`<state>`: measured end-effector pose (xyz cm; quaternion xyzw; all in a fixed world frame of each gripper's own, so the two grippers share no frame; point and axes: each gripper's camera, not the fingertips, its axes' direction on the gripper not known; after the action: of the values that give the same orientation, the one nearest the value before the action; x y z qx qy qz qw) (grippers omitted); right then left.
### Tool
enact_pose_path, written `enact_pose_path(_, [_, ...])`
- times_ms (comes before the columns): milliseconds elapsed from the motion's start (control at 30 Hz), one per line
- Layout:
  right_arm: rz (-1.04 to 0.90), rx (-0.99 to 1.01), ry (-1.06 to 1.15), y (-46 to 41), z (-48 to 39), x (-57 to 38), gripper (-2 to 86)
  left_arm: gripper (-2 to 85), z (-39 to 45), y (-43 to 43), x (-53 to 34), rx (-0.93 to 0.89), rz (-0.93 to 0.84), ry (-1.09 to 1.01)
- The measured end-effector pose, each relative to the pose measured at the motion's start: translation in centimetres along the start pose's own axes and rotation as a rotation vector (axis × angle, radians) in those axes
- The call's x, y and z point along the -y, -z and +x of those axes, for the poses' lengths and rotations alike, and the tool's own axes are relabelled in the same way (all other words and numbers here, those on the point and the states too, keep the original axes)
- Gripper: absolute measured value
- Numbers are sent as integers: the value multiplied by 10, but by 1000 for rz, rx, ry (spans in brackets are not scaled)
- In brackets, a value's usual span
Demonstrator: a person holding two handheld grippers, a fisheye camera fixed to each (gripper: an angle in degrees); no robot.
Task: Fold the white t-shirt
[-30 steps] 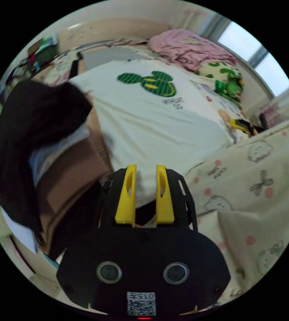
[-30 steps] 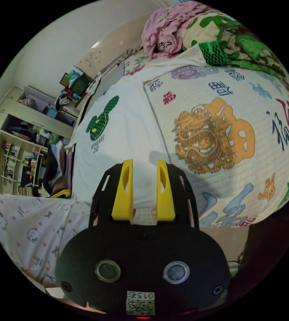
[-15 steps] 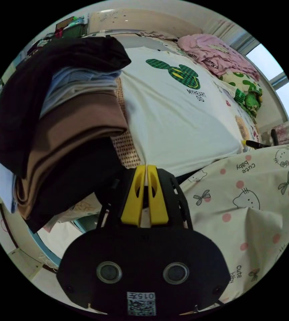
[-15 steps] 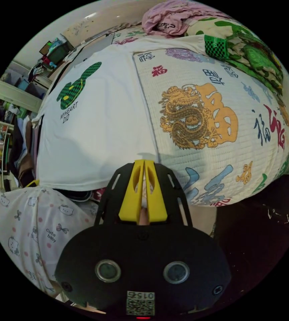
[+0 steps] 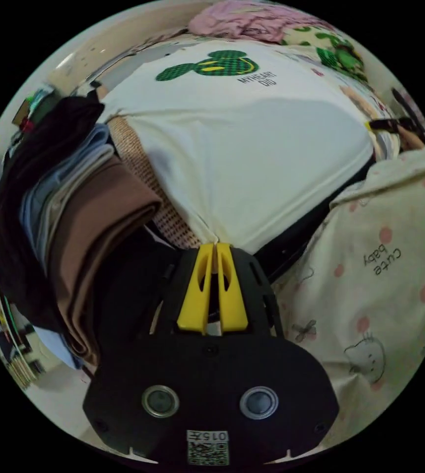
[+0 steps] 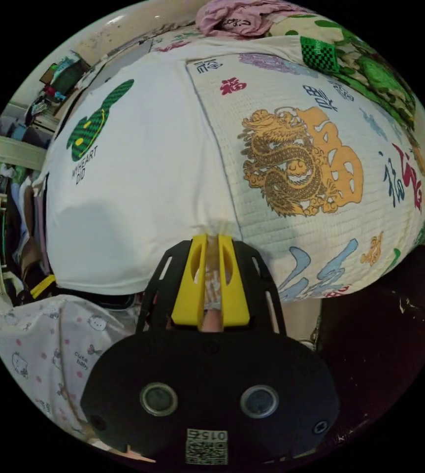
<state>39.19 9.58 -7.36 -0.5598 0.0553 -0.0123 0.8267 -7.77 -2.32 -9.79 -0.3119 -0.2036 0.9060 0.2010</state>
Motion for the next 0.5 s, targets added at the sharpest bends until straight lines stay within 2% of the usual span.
enact_pose_path(167, [-66,-176,22,-31,-35,35,43,-2,-2,13,10,-67,32,-59])
enact_pose_path(300, [-133,-206,-27,-48,-41,67,39,-1,-12,18,18,-157,70,-77])
enact_pose_path(500, [-173,-288,-51,-61,-61,96,36,-3,4,32,37,-130,71,-162])
